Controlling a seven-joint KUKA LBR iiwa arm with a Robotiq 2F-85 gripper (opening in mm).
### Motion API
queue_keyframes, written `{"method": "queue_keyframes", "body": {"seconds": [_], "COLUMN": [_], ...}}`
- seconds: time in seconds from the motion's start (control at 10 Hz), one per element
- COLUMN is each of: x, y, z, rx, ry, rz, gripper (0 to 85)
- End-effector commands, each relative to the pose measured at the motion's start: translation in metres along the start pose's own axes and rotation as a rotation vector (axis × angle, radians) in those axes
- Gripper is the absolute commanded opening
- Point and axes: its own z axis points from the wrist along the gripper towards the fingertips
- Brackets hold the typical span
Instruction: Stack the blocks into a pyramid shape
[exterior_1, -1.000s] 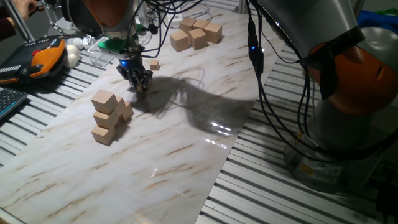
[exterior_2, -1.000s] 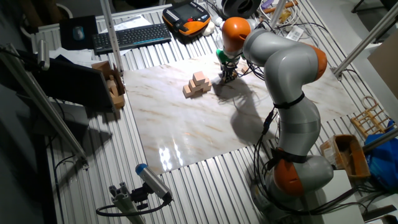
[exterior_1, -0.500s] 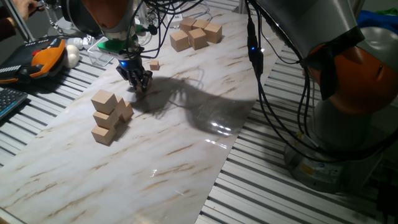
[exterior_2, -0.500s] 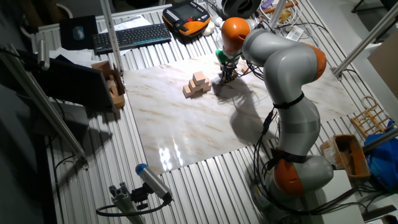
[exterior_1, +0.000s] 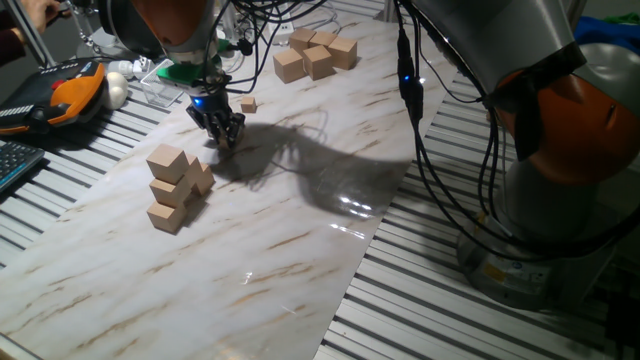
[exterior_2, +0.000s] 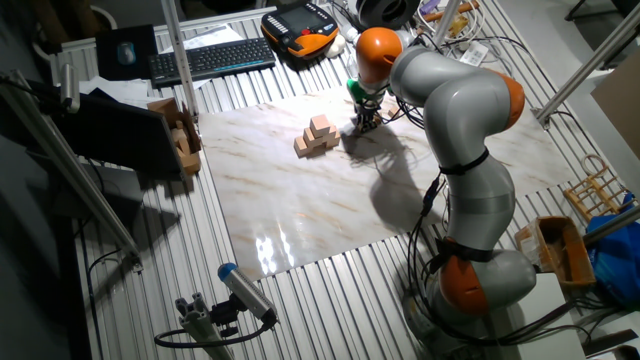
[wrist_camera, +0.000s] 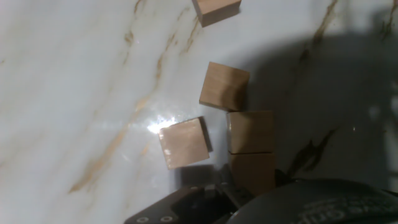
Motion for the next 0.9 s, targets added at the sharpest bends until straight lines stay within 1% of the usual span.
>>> {"method": "queue_keyframes", "body": {"seconds": [0.0, 0.1, 0.3, 0.4, 0.7, 0.8], "x": [-0.0001, -0.0001, 0.0001, 0.0002, 0.0002, 0.0003], "y": [0.0001, 0.0001, 0.0, -0.0003, -0.0007, -0.0009], "z": [0.0002, 0.0004, 0.0004, 0.0006, 0.0007, 0.0008], "rx": [0.0, -0.006, -0.008, -0.011, -0.012, -0.014], "ry": [0.0, -0.003, -0.011, -0.011, -0.011, -0.011], "rz": [0.0, 0.0, -0.006, -0.006, -0.009, -0.011], "gripper": [0.0, 0.0, 0.0, 17.0, 17.0, 34.0]}}
